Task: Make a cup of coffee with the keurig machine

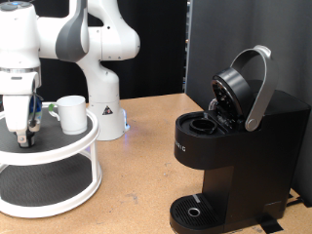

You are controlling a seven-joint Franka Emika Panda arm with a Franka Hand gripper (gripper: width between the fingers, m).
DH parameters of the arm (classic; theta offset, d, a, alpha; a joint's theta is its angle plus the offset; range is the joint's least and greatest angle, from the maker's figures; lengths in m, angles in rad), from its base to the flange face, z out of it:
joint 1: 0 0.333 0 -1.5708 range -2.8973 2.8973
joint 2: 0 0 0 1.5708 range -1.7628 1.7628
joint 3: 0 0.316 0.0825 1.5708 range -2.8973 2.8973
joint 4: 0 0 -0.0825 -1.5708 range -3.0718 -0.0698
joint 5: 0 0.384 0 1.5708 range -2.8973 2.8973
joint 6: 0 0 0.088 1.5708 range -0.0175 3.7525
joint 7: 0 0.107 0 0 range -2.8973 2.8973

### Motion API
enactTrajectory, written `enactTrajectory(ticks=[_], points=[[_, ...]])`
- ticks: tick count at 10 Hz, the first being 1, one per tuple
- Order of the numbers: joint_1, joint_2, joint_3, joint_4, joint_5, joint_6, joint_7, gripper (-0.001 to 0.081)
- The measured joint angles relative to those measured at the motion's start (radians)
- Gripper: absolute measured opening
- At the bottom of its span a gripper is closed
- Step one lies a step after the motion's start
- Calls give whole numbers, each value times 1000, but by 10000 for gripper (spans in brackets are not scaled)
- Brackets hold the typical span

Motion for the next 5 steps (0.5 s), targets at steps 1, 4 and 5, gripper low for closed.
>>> enactTrajectory(ticks=[1,4,5], points=[[0,0,0,0,1,0,-1,549],[0,-1,-1,3,9,0,-3,476],[1,-4,-1,5,26,-4,-15,476]])
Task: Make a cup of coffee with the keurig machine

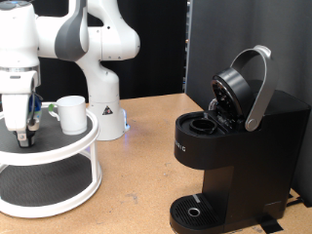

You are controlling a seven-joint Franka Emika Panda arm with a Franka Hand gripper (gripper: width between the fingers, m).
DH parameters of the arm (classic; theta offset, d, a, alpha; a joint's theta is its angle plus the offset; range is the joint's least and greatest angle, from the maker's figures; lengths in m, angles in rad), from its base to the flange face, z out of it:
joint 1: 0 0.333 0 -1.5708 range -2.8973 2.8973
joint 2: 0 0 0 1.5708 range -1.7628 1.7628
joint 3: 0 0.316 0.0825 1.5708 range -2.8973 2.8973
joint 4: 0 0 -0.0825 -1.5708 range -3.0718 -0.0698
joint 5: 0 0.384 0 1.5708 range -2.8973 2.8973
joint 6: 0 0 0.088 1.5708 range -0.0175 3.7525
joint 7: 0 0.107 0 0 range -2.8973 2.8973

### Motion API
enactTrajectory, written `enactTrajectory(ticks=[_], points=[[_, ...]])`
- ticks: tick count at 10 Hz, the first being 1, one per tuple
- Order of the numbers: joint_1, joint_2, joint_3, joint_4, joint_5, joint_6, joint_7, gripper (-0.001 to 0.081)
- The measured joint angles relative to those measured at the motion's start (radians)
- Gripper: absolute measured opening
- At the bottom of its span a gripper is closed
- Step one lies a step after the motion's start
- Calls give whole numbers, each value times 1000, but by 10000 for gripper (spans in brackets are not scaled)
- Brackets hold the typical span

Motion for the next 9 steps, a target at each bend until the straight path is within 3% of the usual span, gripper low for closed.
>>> enactTrajectory(ticks=[1,3,7,9], points=[[3,-13,0,8,31,-27,-23,476],[15,-73,0,54,105,-165,-75,476],[16,-177,12,152,138,-361,-77,474],[16,-185,14,167,146,-396,-77,474]])
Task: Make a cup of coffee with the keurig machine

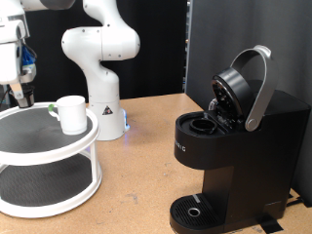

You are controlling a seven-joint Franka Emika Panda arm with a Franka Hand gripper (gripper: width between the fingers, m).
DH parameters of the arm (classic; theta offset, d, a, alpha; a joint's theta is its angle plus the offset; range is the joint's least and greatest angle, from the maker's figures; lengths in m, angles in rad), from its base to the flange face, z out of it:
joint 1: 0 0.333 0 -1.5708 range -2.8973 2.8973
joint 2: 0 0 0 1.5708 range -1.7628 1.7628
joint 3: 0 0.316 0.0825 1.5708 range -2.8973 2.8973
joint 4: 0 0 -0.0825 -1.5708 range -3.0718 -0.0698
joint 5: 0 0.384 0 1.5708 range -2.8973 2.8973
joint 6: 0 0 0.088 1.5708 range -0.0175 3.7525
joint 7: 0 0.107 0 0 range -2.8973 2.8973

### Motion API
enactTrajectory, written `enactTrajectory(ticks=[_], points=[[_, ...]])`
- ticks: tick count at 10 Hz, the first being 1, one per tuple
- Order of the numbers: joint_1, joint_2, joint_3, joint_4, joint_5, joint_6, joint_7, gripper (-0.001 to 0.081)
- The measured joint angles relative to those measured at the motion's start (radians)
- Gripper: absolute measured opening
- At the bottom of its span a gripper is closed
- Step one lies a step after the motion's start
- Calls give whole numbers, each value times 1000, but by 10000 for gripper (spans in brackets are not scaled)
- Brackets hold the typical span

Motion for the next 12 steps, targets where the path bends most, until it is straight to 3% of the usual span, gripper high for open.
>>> enactTrajectory(ticks=[3,6,9,11,12], points=[[30,-2,11,-4,118,-7,39,474],[75,-4,81,10,205,-10,163,474],[92,-2,164,12,220,23,303,474],[98,-2,160,11,240,7,298,474],[118,-2,163,13,288,4,298,474]])
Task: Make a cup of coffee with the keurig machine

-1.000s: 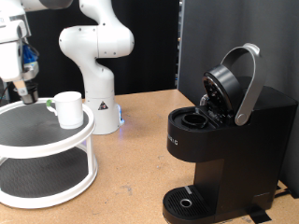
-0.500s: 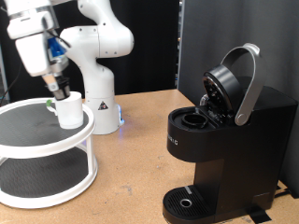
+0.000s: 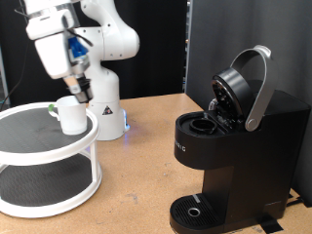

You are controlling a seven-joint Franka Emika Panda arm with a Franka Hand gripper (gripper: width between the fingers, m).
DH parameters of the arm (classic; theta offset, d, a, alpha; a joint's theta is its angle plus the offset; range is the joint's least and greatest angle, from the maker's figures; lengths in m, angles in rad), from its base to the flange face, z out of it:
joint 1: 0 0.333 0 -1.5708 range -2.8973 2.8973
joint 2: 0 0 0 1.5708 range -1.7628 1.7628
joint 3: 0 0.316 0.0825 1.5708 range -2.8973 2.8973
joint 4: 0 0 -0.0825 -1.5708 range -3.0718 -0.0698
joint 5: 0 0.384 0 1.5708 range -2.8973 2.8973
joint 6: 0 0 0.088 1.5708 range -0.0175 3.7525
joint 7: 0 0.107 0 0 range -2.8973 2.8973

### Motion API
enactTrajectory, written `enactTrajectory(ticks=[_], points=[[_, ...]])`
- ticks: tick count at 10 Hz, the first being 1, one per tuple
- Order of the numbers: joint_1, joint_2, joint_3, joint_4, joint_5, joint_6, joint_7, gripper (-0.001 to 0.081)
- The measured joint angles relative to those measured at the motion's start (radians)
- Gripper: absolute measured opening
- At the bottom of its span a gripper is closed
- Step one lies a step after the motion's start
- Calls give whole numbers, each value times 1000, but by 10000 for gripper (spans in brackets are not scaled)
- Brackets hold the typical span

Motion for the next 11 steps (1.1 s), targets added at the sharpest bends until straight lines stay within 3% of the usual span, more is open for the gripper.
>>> enactTrajectory(ticks=[2,5,7,9,11], points=[[62,1,12,11,82,-3,-6,474],[137,13,52,34,123,20,-2,474],[149,48,92,57,123,44,48,474],[150,48,90,54,129,44,43,474],[172,60,103,56,183,96,55,474]])
